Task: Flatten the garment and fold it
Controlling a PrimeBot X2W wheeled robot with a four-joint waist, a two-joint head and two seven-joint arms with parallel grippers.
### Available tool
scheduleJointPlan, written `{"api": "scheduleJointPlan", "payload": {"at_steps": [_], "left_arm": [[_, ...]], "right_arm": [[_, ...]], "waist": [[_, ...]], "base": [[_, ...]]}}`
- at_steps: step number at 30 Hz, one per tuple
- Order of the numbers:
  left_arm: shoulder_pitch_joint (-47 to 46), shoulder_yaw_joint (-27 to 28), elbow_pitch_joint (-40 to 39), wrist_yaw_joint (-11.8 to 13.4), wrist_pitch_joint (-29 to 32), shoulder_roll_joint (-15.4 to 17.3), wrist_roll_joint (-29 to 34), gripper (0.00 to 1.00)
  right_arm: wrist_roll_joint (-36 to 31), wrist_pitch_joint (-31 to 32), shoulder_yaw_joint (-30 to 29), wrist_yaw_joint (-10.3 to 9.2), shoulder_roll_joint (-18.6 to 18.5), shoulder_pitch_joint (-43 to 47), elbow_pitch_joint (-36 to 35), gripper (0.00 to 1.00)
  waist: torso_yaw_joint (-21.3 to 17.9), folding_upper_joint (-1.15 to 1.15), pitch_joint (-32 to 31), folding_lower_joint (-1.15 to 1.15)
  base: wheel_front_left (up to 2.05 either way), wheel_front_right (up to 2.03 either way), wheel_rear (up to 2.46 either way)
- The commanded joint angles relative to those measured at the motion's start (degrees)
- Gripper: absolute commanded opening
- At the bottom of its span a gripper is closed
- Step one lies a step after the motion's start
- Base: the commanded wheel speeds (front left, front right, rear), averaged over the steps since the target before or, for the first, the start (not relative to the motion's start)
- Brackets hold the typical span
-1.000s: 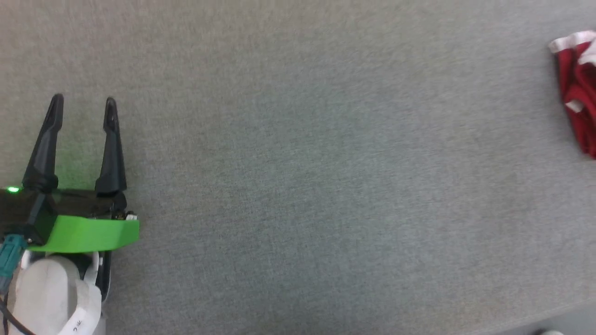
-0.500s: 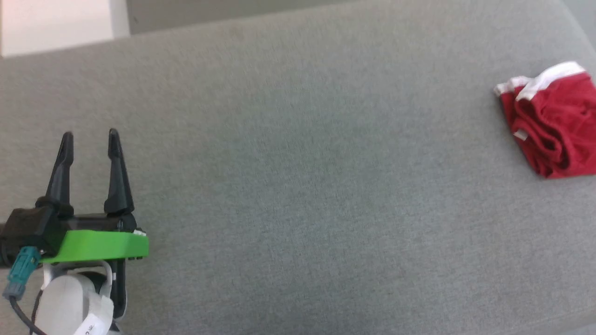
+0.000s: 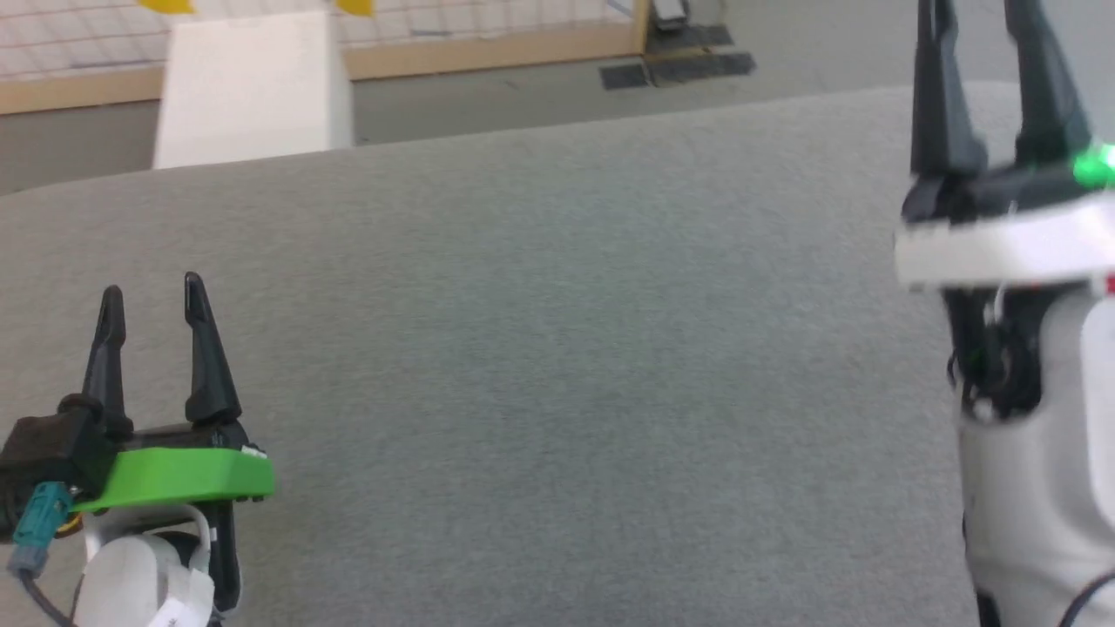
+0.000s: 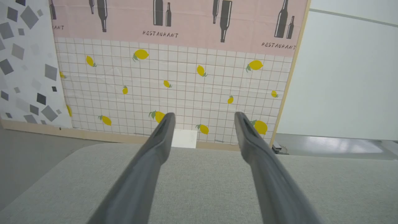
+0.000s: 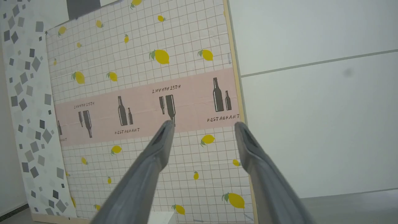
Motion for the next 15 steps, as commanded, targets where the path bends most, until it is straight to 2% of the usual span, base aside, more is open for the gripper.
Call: {"api": "scheduleJointPlan", "payload": {"at_steps": [1,7,15], "left_arm": [[0.47,-0.14,0.6,0.66,-0.11,-0.44,0.01,1.0],[0.82,-1.21,2.59,2.57,0.26,-1.47,1.1,1.0],[1.73,-3.6,5.43,3.41,0.45,-2.37,2.25,1.0]], "right_arm": [[-0.39,-1.99,-0.49,-0.08,0.25,2.68,-0.11,1.0],[1.38,-7.01,1.06,-0.08,0.41,12.02,2.01,1.0],[0.59,-7.67,0.13,-0.08,0.42,20.08,4.48,1.0]], "waist": [[2.99,0.0,-2.19,0.0],[5.33,0.0,-3.48,0.0],[7.33,0.0,-4.46,0.0]], "base": [[0.0,0.0,0.0],[0.0,0.0,0.0],[0.0,0.0,0.0]]}}
